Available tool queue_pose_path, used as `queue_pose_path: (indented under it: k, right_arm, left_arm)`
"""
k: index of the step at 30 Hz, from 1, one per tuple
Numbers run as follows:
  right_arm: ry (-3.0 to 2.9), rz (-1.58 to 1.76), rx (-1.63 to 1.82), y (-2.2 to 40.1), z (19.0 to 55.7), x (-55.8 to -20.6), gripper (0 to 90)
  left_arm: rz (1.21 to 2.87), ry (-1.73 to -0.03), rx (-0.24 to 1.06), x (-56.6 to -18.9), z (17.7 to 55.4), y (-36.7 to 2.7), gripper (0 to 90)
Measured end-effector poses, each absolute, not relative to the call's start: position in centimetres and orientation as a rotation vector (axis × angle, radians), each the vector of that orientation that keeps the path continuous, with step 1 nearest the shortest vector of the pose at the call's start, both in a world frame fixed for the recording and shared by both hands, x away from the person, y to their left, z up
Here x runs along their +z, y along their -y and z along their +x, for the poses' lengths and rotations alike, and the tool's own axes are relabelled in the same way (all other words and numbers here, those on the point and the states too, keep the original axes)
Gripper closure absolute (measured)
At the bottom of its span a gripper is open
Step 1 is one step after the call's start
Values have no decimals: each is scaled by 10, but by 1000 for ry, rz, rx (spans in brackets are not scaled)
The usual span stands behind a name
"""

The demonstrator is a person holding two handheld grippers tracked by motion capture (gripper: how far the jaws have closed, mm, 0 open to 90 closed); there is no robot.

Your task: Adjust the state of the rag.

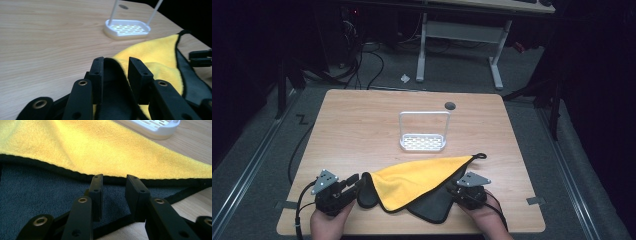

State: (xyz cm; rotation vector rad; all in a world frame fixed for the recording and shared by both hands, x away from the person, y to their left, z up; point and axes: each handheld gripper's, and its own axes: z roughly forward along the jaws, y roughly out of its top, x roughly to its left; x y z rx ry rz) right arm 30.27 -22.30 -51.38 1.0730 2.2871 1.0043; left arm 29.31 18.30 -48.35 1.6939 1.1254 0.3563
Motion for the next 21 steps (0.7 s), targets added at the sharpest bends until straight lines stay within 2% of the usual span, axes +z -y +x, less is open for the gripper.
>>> queue_pose_path:
  k: [6,8,9,11,17,20,21]
  right_arm:
    - [-2303,1068,1002,221,302,-515,680]
    - [-2307,1071,1010,221,302,-515,670]
    - [-2320,1068,1013,221,302,-514,658]
    - [-2333,1065,1019,221,301,-513,640]
    - [-2318,1108,1033,228,296,-520,624]
    - [-2306,1116,1045,228,296,-519,623]
    - [-2309,1112,1055,227,296,-519,624]
  left_arm:
    - [1822,-1045,277,-494,293,-150,633]
    - [1878,-1021,220,-502,294,-138,587]
    - [1915,-994,166,-510,293,-126,529]
    - [1973,-946,141,-516,292,-112,470]
    - [2133,-875,171,-531,286,-84,348]
    - [2167,-857,245,-531,282,-79,382]
    - [2184,-852,277,-530,281,-78,437]
